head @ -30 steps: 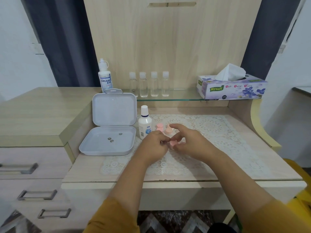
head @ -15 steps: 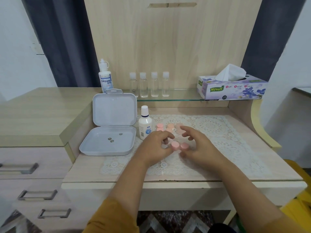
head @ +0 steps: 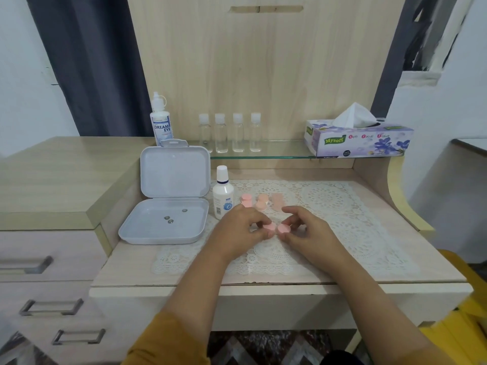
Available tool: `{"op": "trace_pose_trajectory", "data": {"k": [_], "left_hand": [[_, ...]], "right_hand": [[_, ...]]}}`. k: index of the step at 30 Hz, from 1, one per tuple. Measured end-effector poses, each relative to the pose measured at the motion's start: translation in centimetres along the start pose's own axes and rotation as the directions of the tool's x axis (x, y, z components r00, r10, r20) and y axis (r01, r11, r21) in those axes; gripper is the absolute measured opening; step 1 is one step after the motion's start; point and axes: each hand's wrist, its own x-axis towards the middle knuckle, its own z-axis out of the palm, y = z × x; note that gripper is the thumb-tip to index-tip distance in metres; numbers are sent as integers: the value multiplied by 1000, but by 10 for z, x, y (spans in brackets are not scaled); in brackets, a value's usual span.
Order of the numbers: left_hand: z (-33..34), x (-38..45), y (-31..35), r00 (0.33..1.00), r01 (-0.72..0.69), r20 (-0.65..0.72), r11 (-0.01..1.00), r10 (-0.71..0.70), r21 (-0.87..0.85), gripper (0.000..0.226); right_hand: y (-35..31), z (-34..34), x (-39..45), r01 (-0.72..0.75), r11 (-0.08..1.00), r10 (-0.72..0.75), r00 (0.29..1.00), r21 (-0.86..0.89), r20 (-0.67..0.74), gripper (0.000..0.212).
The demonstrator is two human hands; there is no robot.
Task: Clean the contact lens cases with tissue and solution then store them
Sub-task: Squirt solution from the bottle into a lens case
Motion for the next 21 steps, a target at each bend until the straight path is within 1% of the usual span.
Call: {"op": "trace_pose_trajectory", "data": {"k": [9, 12, 14, 17, 18, 21], "left_hand": [[-1, -4, -1, 999, 33, 4, 999, -33, -32, 12], [-1, -3, 2, 1000, 3, 24, 1000, -3, -11, 21], [-1, -3, 4, 999, 11, 34, 1000, -11, 10, 28], [-1, -3, 2, 999, -4, 36, 999, 2, 46, 21], [-1, -4, 1, 999, -8, 41, 999, 6, 45, 22], [-1, -4, 4, 997, 35, 63, 999, -37, 39, 40]], "right_hand": [[3, 0, 1, -18, 999, 18, 1000, 42, -5, 47], [3, 0, 1, -23, 998, 23, 1000, 55, -3, 48], [3, 0, 1, -23, 998, 23, 1000, 58, -4, 47], [2, 0, 1, -27, 997, 27, 1000, 66, -5, 47], [2, 0, 1, -27, 997, 28, 1000, 69, -5, 47], [2, 0, 1, -31, 997, 31, 1000, 69, -3, 47]]}}
